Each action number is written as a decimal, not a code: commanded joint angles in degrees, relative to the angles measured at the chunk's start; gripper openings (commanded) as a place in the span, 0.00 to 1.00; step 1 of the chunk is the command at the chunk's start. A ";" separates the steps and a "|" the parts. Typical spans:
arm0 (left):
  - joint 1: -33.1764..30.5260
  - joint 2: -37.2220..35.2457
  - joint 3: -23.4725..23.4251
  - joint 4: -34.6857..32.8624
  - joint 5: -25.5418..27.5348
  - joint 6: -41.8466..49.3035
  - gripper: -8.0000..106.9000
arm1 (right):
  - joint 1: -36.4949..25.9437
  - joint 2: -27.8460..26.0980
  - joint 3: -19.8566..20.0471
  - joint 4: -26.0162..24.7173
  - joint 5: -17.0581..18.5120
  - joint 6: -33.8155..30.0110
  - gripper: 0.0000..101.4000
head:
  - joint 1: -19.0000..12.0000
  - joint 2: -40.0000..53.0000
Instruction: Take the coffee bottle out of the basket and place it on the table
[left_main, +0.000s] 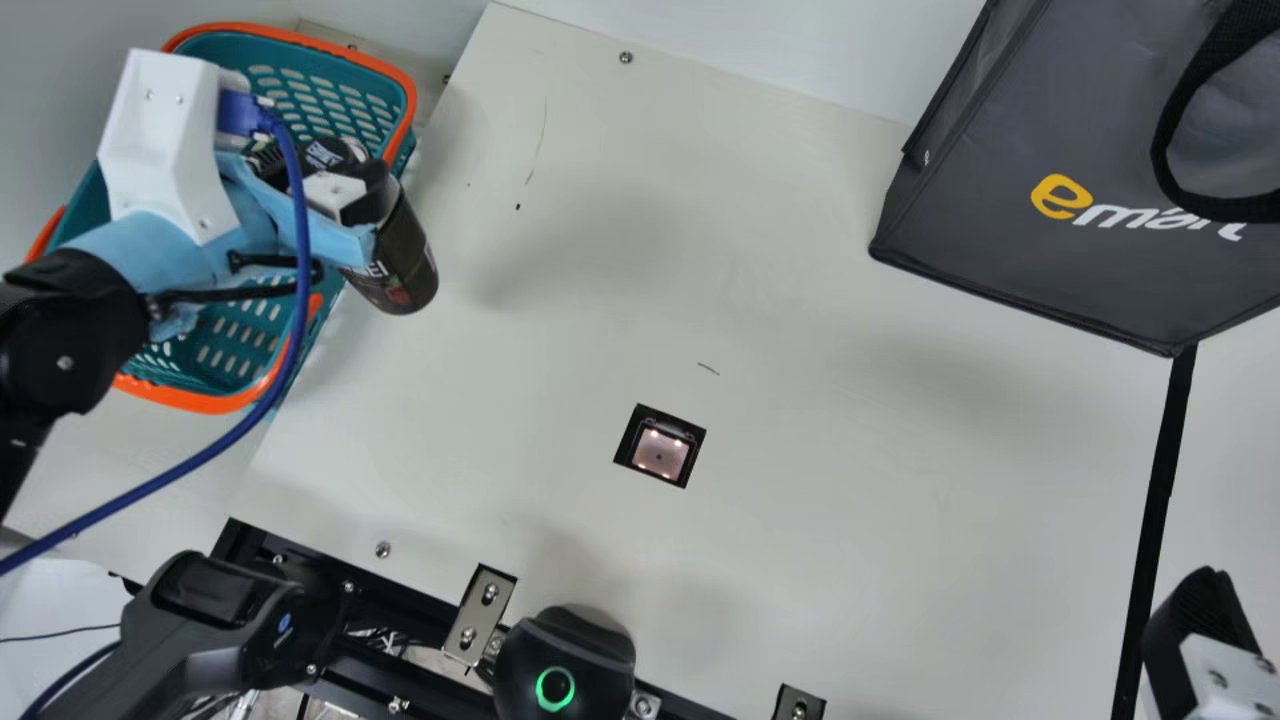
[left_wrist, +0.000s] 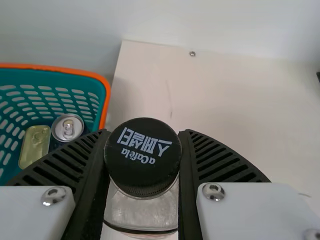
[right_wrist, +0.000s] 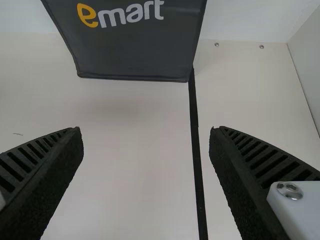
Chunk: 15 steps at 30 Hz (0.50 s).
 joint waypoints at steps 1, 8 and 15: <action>-0.78 -0.30 1.02 0.67 -0.69 -0.82 0.16 | 0.00 0.00 0.00 0.00 0.00 0.00 0.90 | -1.48 0.23; -3.49 -1.09 4.32 3.23 -3.46 -3.82 0.16 | 0.00 0.00 0.00 0.00 0.00 0.00 0.90 | -1.48 0.23; -5.59 -1.60 7.40 4.80 -6.58 -5.96 0.16 | 0.00 0.00 0.00 0.00 0.00 0.00 0.90 | -1.48 0.23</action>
